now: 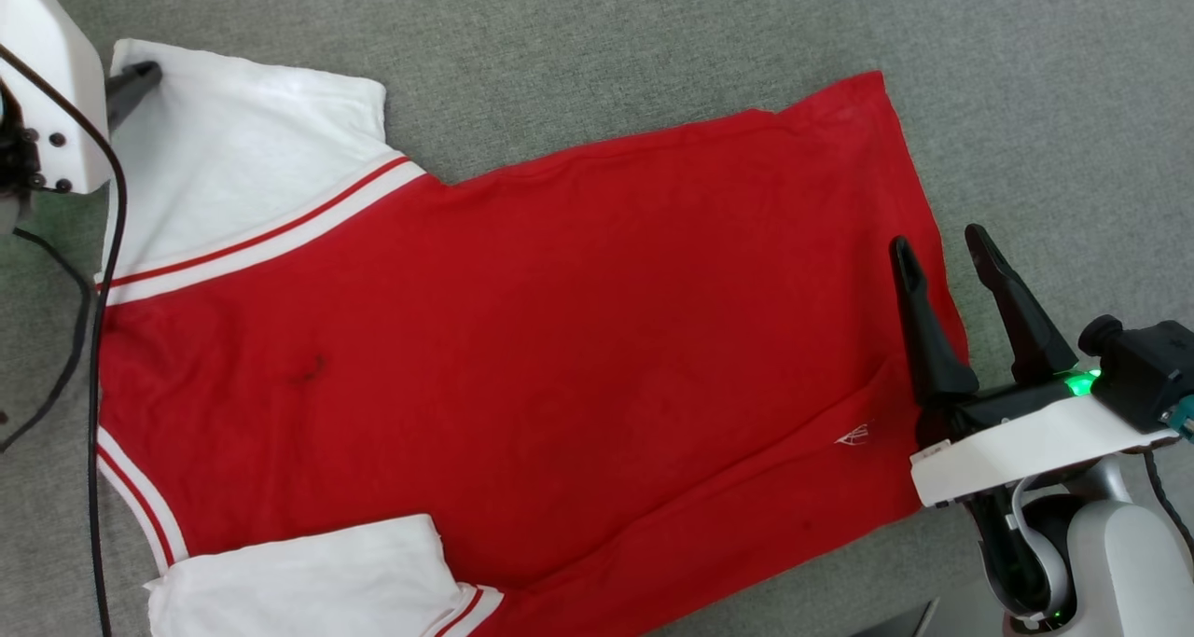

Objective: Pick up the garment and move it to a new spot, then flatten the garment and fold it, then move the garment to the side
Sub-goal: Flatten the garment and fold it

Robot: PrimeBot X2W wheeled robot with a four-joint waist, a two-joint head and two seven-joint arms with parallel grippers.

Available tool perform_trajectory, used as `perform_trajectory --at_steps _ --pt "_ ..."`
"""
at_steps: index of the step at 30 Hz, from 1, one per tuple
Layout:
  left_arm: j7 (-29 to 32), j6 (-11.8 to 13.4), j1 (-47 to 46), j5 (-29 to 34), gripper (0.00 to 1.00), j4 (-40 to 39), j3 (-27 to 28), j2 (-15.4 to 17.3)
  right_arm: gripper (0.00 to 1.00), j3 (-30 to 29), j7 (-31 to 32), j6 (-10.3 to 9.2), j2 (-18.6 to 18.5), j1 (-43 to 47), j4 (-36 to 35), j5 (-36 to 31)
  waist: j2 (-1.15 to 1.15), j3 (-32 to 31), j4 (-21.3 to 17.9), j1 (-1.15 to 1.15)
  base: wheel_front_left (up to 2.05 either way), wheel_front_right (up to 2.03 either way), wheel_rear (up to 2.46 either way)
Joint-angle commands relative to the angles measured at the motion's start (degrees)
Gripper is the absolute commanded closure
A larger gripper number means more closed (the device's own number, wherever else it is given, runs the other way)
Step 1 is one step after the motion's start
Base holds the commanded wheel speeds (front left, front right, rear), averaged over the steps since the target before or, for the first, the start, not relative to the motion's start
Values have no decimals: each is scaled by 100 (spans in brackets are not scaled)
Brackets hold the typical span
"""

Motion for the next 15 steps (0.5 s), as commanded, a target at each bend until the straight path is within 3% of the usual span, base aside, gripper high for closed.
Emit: perform_trajectory --at_steps 1,9,15 --pt "6 -17 167 -1 100 117 -87 -100 0 -13 2 -5 30 -65 11 -44 0 -8 13 0 0 0 0" --pt "-732 -61 292 -47 100 65 77 -221 0 -211 234 -5 -11 -35 16 -197 0 -359 212 0 0 0 0" --pt "-1154 -150 595 -112 100 -429 44 -255 0 -316 889 -5 -331 51 -48 -334 0 -709 545 0 0 0 0"
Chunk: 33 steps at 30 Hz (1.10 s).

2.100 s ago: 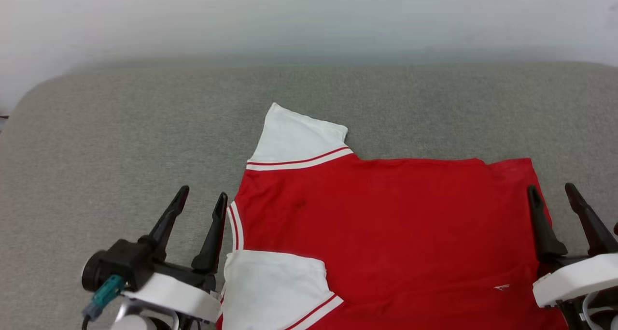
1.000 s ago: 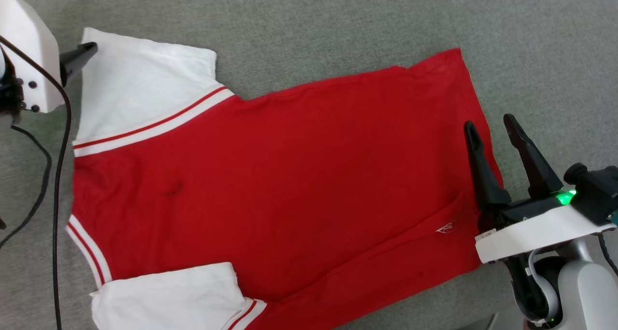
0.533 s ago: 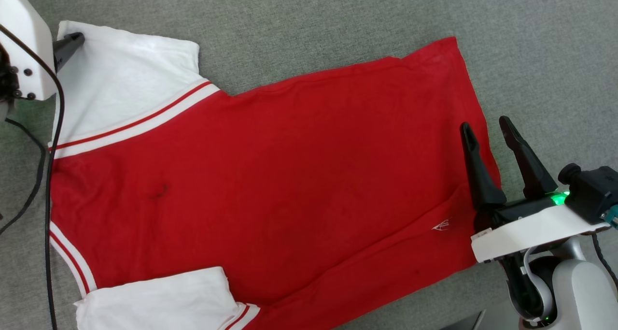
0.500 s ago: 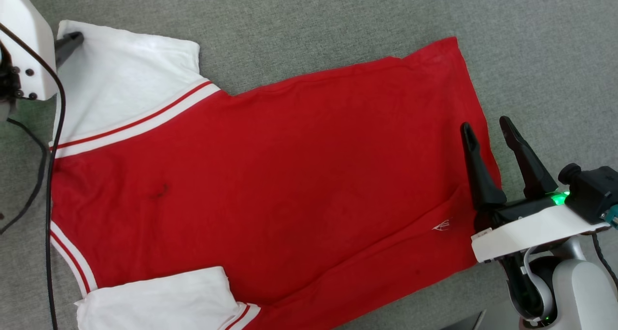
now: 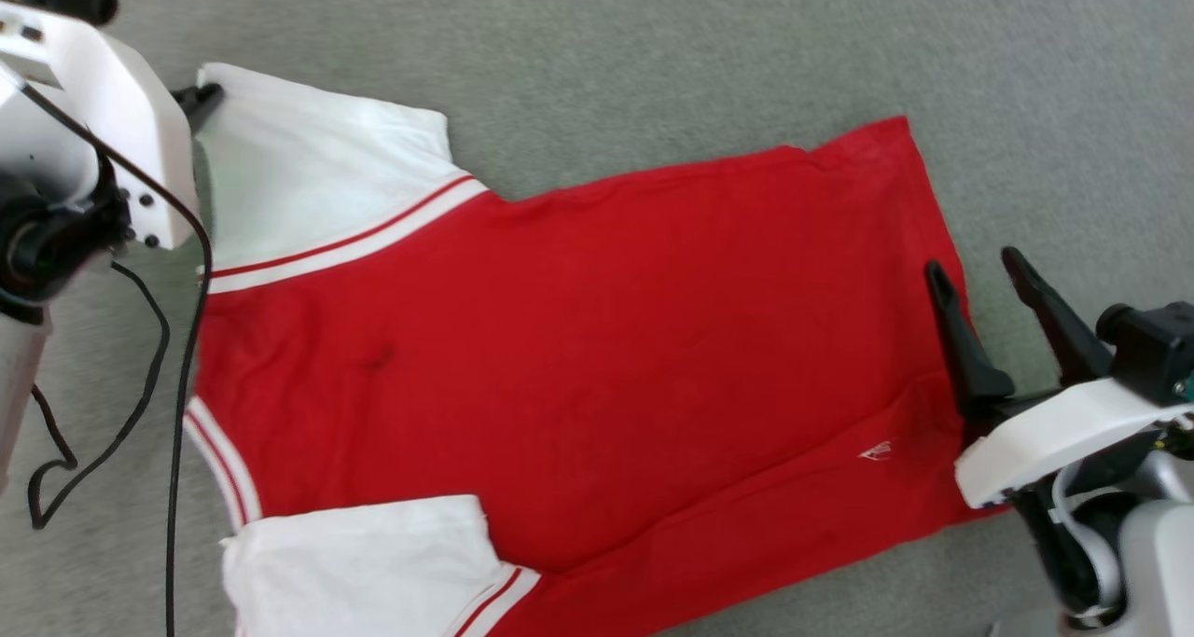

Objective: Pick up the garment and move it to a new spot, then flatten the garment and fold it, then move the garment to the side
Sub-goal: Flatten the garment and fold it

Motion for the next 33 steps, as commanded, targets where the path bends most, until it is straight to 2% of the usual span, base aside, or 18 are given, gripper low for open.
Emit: perform_trajectory --at_steps 1,4,9,14,18,25,33 --pt "-67 -18 76 3 100 -106 17 37 0 -35 115 -5 -102 -1 -37 -51 0 -187 193 0 0 0 0" --pt "-185 8 291 -29 100 -446 22 42 0 -14 726 -5 -415 -73 -51 -105 0 -329 376 0 0 0 0" --pt "-317 93 569 -12 100 -1160 -2 29 0 -44 1906 -7 -926 -441 -97 198 0 -375 740 0 0 0 0" --pt "-466 221 803 91 100 -2026 -55 -9 0 -157 3033 -5 -1338 -979 77 373 0 -182 1079 0 0 0 0" --pt "-542 339 997 165 100 -2606 -80 22 0 -257 3670 -5 -1620 -1482 318 457 0 41 1336 0 0 0 0" --pt "-803 415 1273 235 100 -3044 -82 -7 0 -239 4178 -5 -1888 -2032 996 202 0 259 1631 0 0 0 0" --pt "-1005 361 1403 250 100 -3128 -166 -91 0 -61 4173 -3 -1886 -2086 1773 57 0 337 1836 0 0 0 0"
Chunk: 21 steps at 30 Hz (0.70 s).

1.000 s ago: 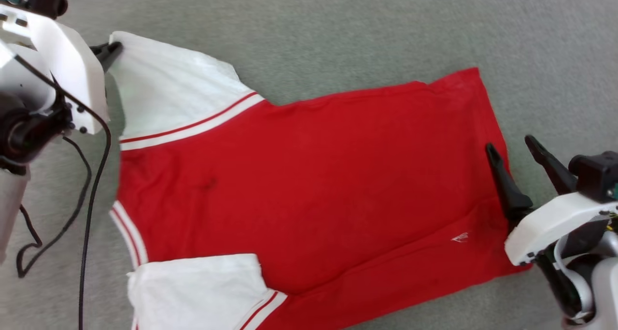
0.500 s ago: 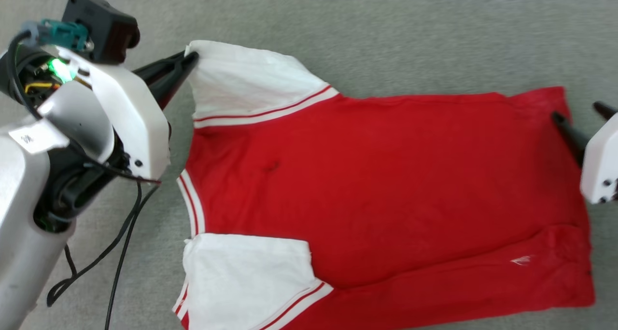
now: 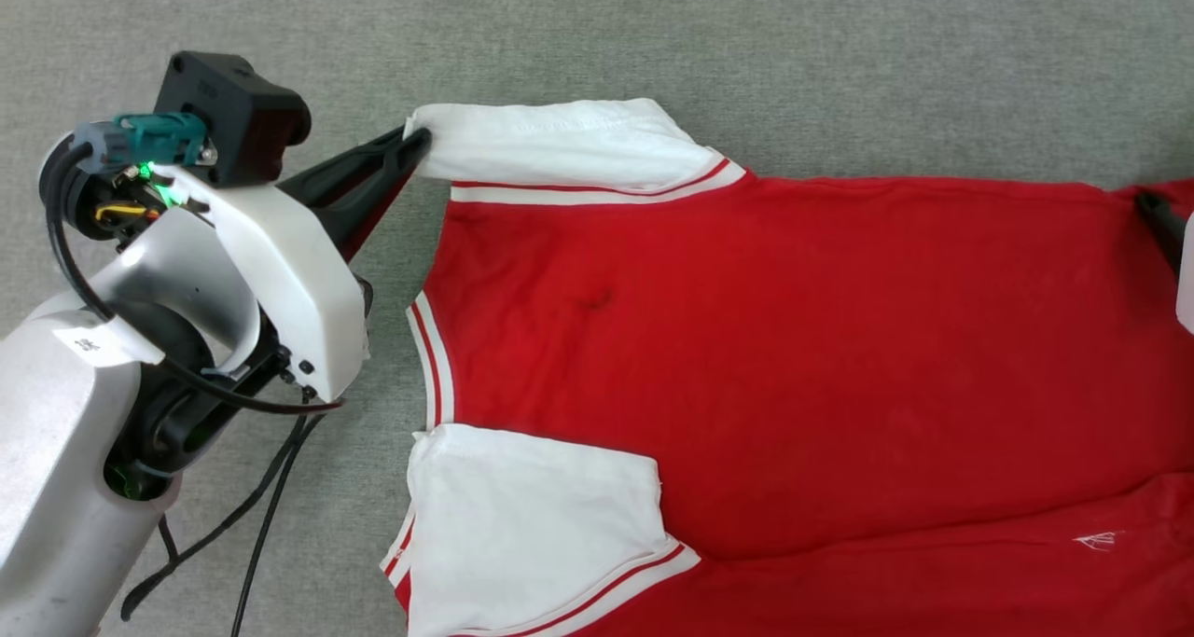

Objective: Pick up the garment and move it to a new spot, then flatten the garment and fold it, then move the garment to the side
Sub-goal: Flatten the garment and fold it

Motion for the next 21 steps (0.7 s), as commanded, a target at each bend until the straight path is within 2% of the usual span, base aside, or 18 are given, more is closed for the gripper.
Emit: perform_trajectory --at_steps 1,2,3,7,12,21 --pt "-51 -20 62 -7 100 19 7 -21 15 166 52 1 92 150 252 36 0 5 28 1 0 0 0" --pt "-83 -21 66 -6 100 41 13 -27 76 184 40 6 104 169 327 69 0 2 39 1 0 0 0" --pt "-103 -21 70 -5 100 63 11 -39 100 197 -1 6 104 174 385 73 0 -6 48 1 0 0 0" --pt "-178 -7 130 -28 100 140 8 -78 100 79 -289 -3 125 150 481 113 0 -67 60 1 0 0 0" --pt "-495 76 400 -73 100 420 72 -152 100 -222 -1277 -4 278 123 551 201 0 -450 -1 1 0 0 0" --pt "-846 263 1150 -103 100 441 52 -142 100 -531 -2043 -4 567 652 349 469 0 -1145 -109 1 0 0 0"
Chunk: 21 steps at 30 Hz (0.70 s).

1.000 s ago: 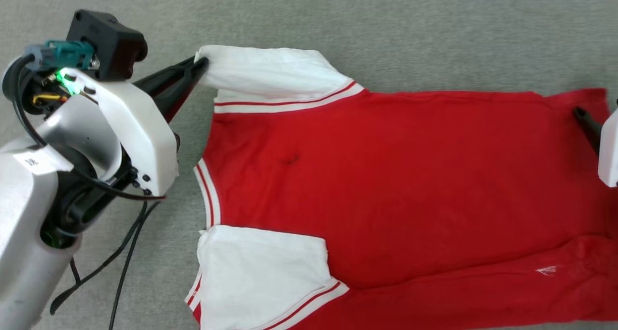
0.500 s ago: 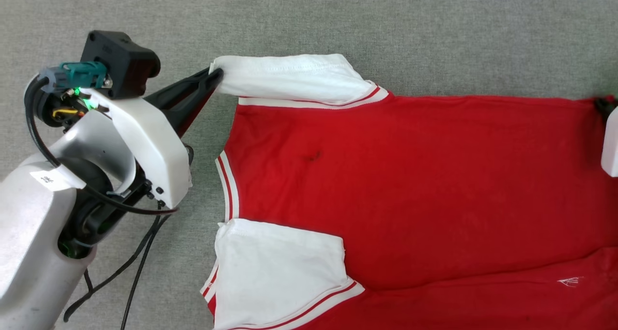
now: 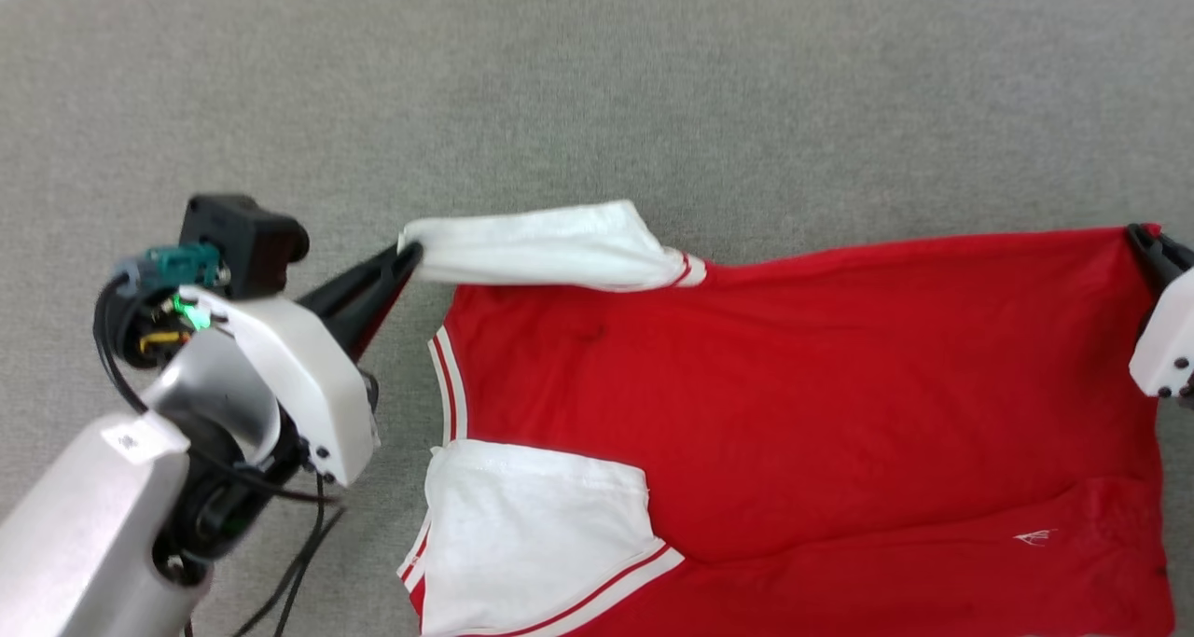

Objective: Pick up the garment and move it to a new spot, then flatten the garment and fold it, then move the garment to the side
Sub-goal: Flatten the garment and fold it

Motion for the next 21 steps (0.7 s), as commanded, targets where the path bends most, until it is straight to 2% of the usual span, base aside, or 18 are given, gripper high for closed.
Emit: perform_trajectory --at_steps 1,11,17,21 --pt "-63 65 193 -19 100 -67 -9 17 100 -82 -136 -7 78 169 -91 93 0 -249 -32 0 0 0 0" --pt "-306 393 1124 -51 100 -275 -217 -162 100 -477 -871 -6 410 1306 -632 566 0 -903 100 0 0 0 0" --pt "-468 551 1814 -99 100 -283 -352 -193 100 -663 -842 -6 532 2079 -923 880 0 -1125 186 0 0 0 0" --pt "-593 660 2216 -121 100 -223 -396 -186 100 -583 -740 -6 436 2497 -1037 1024 0 -1202 202 0 0 0 0"
